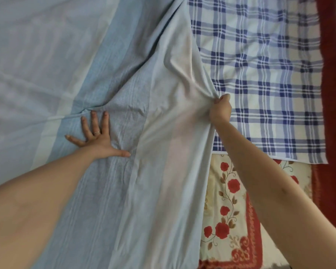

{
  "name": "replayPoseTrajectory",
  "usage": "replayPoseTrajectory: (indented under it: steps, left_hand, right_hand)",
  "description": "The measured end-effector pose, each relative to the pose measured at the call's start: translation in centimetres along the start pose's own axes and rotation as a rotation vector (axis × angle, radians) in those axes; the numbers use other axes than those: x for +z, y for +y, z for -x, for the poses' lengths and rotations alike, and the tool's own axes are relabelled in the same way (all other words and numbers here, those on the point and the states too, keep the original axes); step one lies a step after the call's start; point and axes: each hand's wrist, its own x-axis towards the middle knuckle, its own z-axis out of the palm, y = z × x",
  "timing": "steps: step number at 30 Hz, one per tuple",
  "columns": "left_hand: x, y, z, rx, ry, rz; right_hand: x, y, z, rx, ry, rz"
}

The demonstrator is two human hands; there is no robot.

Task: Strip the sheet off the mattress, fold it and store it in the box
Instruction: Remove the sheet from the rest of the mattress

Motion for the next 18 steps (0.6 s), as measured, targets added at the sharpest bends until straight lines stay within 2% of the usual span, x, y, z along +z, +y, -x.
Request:
replayPoseTrajectory:
  steps: [2,5,11,15,18]
  left_hand:
    - [0.2,-0.1,-0.3,-0.005,0.008,-0.001]
    - [0.7,-0.3,-0.6,-0.005,0.027,-0.009]
    - [0.5,-0.1,-0.2,-0.009,0.05,-0.013]
    - [0.4,0.1,0.0,-0.013,0.054,-0.025]
    - [0.8,0.1,-0.3,-0.009,0.08,-0.024]
  right_hand:
    - [0.0,1.4,-0.4,-0.016,-0.028,0.087]
    - [1.2,3.0,-1.3,-0.055,-0.02,0.083]
    - [2.5,4.2,0.9,0.077,0.103,-0.196]
    - [3.8,7.2,4.6,0.082,0.131,-0.025]
    - [3.1,8.4,4.4,-0.042,0.17,0.21]
